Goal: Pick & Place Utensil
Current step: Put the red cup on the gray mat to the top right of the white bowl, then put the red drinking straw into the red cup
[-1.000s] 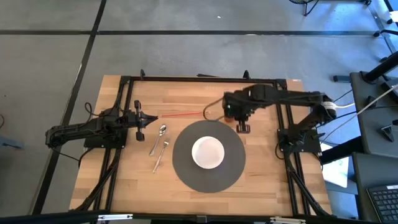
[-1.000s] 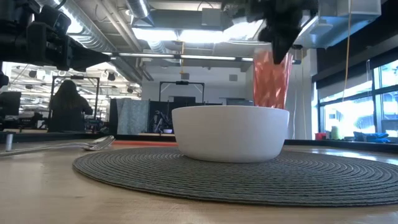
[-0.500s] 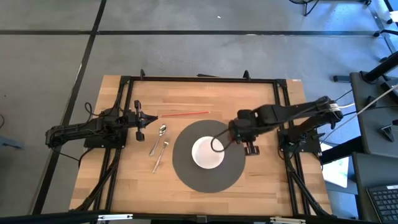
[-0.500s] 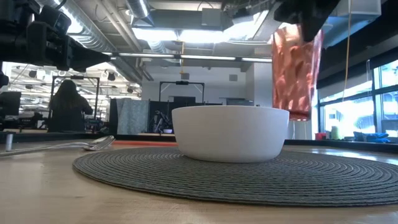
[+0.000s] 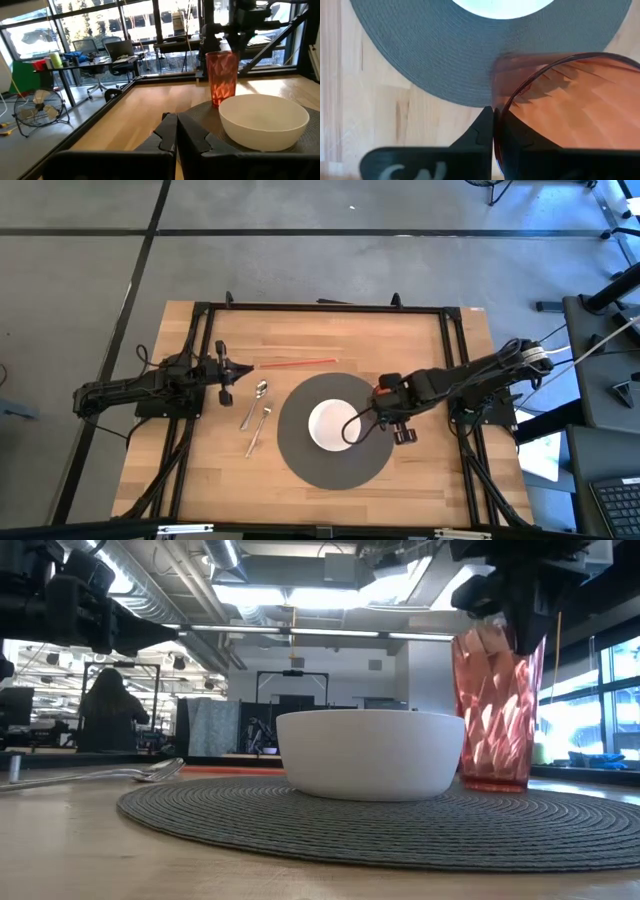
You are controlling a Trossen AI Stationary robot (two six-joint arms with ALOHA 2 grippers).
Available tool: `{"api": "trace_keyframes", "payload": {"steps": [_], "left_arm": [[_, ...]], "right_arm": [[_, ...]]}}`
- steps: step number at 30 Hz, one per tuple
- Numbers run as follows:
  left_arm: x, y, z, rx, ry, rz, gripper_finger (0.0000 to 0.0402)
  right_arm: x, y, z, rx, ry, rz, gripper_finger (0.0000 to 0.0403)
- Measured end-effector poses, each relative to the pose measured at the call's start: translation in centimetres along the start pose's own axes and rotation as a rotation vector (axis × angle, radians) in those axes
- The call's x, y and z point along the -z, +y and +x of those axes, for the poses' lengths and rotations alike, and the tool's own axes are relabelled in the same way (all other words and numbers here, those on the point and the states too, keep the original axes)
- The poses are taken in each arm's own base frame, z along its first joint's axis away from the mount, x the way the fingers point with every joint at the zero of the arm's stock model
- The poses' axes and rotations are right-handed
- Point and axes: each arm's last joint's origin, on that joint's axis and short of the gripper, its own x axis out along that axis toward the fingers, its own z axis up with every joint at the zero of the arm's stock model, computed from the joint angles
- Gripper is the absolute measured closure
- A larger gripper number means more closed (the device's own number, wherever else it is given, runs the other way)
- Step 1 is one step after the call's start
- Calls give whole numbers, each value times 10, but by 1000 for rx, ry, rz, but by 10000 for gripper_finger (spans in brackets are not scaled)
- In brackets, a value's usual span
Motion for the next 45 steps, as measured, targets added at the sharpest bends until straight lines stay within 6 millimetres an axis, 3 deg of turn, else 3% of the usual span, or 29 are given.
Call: {"api": "trace_keyframes", "payload": {"steps": [8, 22, 30, 34, 40, 42, 45], "left_arm": [[0, 0, 0, -8, -1, -5, 401], [0, 0, 0, -9, -1, 0, 401], [0, 0, 0, -11, -2, 2, 397], [0, 0, 0, -11, -2, 2, 400], [-1, 2, 0, -50, -3, 20, 398], [-1, 2, 0, -56, -4, 20, 396], [-1, 2, 0, -60, -4, 19, 397]], "right_arm": [[0, -1, 0, 1, -8, -6, 383], [0, -2, -3, 27, 5, -15, 262], [1, -5, -30, 24, -22, -35, 241], [18, -9, -65, 26, -197, -84, 240], [60, -25, -130, 83, -896, -71, 246], [78, -30, -134, 97, -1049, -40, 264], [103, -38, -118, 141, -1122, 32, 316]]}}
